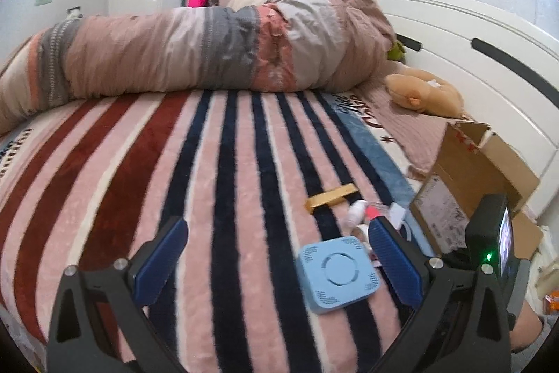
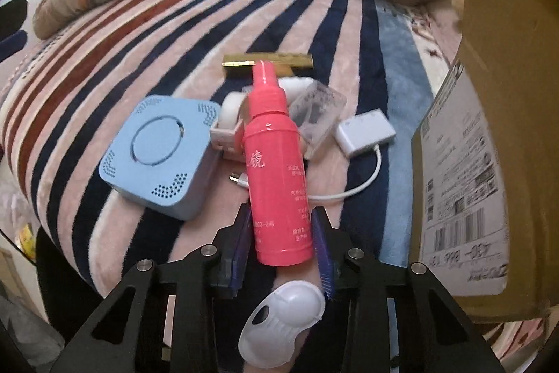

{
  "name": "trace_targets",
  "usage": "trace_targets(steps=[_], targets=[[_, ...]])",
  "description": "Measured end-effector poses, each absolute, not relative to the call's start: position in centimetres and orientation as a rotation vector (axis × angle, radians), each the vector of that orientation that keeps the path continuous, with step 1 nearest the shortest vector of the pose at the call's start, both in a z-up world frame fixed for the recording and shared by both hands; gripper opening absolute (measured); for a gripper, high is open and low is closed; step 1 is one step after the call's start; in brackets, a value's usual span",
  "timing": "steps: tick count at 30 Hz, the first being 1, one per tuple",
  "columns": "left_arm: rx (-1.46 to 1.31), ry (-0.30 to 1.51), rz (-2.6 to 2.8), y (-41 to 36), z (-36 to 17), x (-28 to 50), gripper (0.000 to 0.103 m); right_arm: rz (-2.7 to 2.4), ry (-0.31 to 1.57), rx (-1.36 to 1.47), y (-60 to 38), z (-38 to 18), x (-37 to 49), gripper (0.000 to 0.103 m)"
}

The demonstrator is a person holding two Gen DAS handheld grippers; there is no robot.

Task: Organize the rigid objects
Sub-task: 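Grasp the pink spray bottle with the right gripper, then carry the pink spray bottle into the cardboard box and open the right gripper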

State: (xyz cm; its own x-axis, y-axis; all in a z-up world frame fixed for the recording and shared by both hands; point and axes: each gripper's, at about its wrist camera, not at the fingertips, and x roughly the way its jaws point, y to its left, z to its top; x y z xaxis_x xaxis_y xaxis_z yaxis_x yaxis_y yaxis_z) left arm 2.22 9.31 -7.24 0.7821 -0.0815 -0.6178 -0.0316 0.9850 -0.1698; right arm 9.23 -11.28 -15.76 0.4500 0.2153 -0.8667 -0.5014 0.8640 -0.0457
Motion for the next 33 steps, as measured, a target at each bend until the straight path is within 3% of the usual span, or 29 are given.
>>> trace_targets(steps=[6,14,20,26,31,33], targets=[[-0.165,0.679,-0.181,7.2,-6.4,2.8,0.102,0.533,0.884,-0.309,-10.8,-12.1,7.0,0.027],[-0.15,0.693,-0.149,6.0,-6.1,2.2,0.102,0.544,1.009,-0.254,-10.6,-14.4,9.5,0.034],[-0.155,0.714,-0.154,6.4,-6.5,2.3,0.102,0.546,1.009,-0.204,-10.7,-15.3,11.2,0.028],[-0.181,0.688,-0.269,5.9,-4.6,2.7,0.101,0.617,0.845,-0.164,-10.6,-10.7,8.6,0.027],[-0.167,0.627,-0.427,2.7,-0.3,3.8,0.091,0.721,0.64,-0.09,-12.0,-3.8,5.5,0.027],[-0.161,0.602,-0.515,0.9,1.2,4.5,0.076,0.754,0.579,-0.06,-13.2,-1.7,4.7,0.027]])
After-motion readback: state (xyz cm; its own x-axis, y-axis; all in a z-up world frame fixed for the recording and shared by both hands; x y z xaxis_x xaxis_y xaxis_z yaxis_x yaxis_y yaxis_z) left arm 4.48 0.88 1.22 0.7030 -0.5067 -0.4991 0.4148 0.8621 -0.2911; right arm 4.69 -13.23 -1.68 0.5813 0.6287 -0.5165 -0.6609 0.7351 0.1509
